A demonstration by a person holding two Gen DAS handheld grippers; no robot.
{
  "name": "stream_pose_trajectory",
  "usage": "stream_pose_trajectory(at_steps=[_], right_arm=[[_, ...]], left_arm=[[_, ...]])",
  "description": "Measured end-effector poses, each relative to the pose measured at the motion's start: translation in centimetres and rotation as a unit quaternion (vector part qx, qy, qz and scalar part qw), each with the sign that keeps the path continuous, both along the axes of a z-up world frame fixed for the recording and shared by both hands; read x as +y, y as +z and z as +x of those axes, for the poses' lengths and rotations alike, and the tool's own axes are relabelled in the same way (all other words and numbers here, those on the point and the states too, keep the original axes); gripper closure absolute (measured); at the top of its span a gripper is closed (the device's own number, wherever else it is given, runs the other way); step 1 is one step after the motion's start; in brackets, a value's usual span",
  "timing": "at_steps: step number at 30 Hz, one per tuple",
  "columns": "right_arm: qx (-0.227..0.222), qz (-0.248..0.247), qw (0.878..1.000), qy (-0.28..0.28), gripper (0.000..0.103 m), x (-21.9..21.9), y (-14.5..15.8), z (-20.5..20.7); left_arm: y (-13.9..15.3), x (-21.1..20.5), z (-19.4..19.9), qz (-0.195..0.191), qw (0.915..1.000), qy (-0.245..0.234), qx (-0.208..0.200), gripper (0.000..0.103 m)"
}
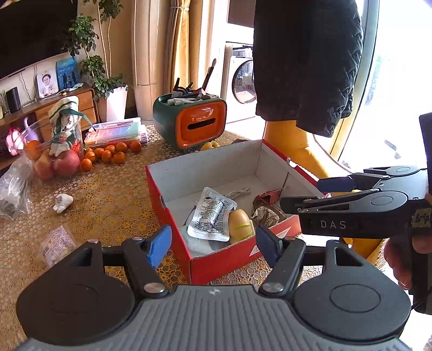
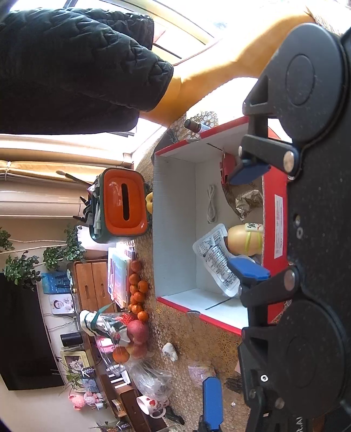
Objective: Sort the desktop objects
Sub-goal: 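Open left gripper to release sachet into the red box, then withdraw both open grippers from the box back over the table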
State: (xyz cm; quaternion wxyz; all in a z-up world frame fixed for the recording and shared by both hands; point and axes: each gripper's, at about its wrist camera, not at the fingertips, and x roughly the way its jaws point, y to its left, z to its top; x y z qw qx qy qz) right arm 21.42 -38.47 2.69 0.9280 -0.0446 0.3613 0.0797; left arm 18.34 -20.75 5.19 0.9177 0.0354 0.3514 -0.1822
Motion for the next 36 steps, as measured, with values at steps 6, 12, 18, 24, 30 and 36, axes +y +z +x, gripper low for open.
stream_pose_trajectory(at_steps=[6, 12, 18, 24, 30, 36], right_arm=[[-0.014, 0.003, 1.000, 0.022, 0.039, 1.4, 0.7, -3.3], [-0.023, 0.018, 0.998, 0.049, 0.035, 4.0, 1.1, -6.3], [-0.021, 0.026, 0.997, 0.070, 0.032, 8.1, 0.3, -8.0], [-0.022, 0.016, 0.996, 0.084, 0.028, 12.1, -1.1, -8.5], [-0.011, 0.018, 0.996, 0.087, 0.021, 14.7, -3.0, -7.9], [-0.012, 0.021, 0.995, 0.099, 0.016, 17.4, -5.3, -6.6]], left_arm=[[0.7, 2.4, -2.7, -0.005, 0.9997, 0.023, -0.007, 0.035], [0.9, 5.5, -5.0, -0.008, 0.9990, 0.039, -0.020, 0.025], [0.3, 9.0, -5.9, -0.002, 0.9982, 0.054, -0.026, 0.018], [-0.8, 13.0, -5.6, -0.011, 0.9964, 0.081, -0.024, 0.001], [-2.6, 16.2, -4.5, -0.009, 0.9943, 0.104, -0.022, 0.000], [-5.2, 18.6, -2.8, -0.005, 0.9921, 0.124, -0.015, 0.000]])
